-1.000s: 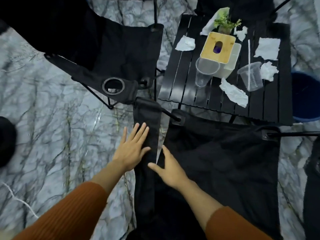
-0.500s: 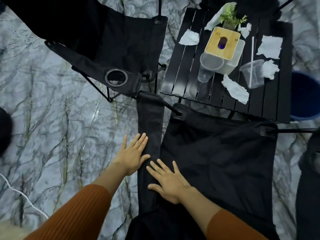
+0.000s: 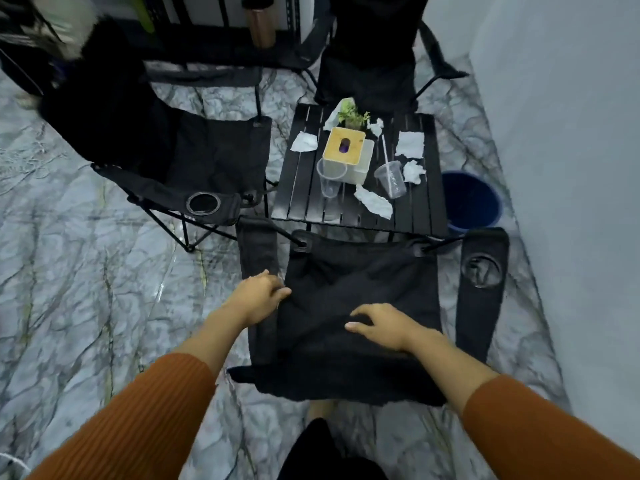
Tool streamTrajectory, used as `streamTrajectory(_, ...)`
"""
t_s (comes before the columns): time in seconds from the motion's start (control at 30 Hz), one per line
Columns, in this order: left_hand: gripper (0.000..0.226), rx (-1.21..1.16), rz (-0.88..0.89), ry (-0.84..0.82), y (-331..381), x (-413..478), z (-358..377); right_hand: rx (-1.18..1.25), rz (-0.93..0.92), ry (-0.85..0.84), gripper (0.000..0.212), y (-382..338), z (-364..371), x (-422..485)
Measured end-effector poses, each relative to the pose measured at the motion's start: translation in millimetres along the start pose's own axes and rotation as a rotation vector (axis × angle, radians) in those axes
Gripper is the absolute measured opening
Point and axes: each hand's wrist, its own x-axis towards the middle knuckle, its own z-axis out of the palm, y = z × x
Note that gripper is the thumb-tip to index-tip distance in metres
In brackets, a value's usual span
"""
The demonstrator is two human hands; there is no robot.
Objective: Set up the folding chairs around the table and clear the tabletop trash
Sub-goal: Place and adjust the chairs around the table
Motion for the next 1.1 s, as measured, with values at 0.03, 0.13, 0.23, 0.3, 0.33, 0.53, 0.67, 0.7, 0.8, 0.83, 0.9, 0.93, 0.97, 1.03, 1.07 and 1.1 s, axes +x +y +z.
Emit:
streamTrajectory(0.03, 0.040, -0.060, 0.011, -0.013, 9.8, -15.4, -6.4, 0.037, 0.019, 0.009, 0.051, 7.7, -7.5, -22.5)
streamTrajectory(0.13, 0.052, -0.246, 0.029, -0.098, 32.2, -64.3, -24.0, 0.125, 0.058, 0.003, 0.056, 34.6, -24.7, -89.2)
streamTrajectory(0.23, 0.047, -0.289, 0.043, -0.274, 43.7, -109.2, -36.8, 0.156, 0.116, 0.001, 0.069, 64.0, -27.9, -145.0)
streamTrajectory(0.3, 0.050, -0.213, 0.063, -0.365, 43.4, -134.4, -40.5, 0.134, 0.145, 0.026, 0.072, 80.1, -22.0, -174.0)
streamTrajectory(0.33, 0.053, -0.131, 0.076, -0.389, 41.7, -143.9, -40.4, 0.133, 0.152, 0.038, 0.067, 87.4, -16.9, -185.1)
streamTrajectory(0.53, 0.025, 0.320, 0.098, -0.115, 30.9, -166.7, -17.2, -0.163, 0.314, 0.278, 0.034, 127.6, 17.1, -198.5)
streamTrajectory(0.67, 0.026, 0.299, 0.057, -0.062, 30.3, -168.8, -14.0, -0.195, 0.337, 0.370, 0.038, 138.5, 30.5, -196.1)
streamTrajectory(0.7, 0.029, 0.307, 0.049, -0.045, 32.0, -168.0, -12.9, -0.204, 0.338, 0.382, 0.039, 138.9, 30.5, -195.8)
streamTrajectory(0.8, 0.037, 0.285, 0.021, 0.000, 38.3, -165.0, -11.1, -0.231, 0.334, 0.402, 0.035, 138.5, 23.9, -193.9)
streamTrajectory(0.83, 0.038, 0.280, 0.015, -0.001, 40.0, -165.1, -11.7, -0.228, 0.334, 0.393, 0.032, 136.2, 20.8, -194.3)
streamTrajectory(0.9, 0.038, 0.256, 0.004, -0.033, 41.6, -166.8, -14.9, -0.225, 0.314, 0.336, 0.027, 130.3, 15.9, -195.8)
streamTrajectory(0.93, 0.037, 0.237, 0.001, -0.056, 41.5, -168.1, -17.8, -0.218, 0.301, 0.286, 0.023, 128.3, 12.8, -196.2)
streamTrajectory(0.97, 0.035, 0.215, 0.001, -0.080, 41.2, -170.0, -21.5, -0.180, 0.291, 0.223, 0.019, 125.6, 9.0, -197.0)
streamTrajectory(1.03, 0.041, 0.124, -0.004, -0.142, 38.8, -175.5, -30.8, 0.006, 0.278, 0.056, 0.035, 117.6, -2.8, -199.5)
streamTrajectory(1.07, 0.047, 0.053, -0.014, -0.179, 37.4, -178.7, -37.6, 0.137, 0.271, -0.012, 0.048, 110.3, -9.9, -201.4)
streamTrajectory(1.1, 0.053, -0.015, -0.029, -0.202, 35.5, -181.3, -45.0, 0.230, 0.270, -0.030, 0.055, 100.9, -17.0, -202.1)
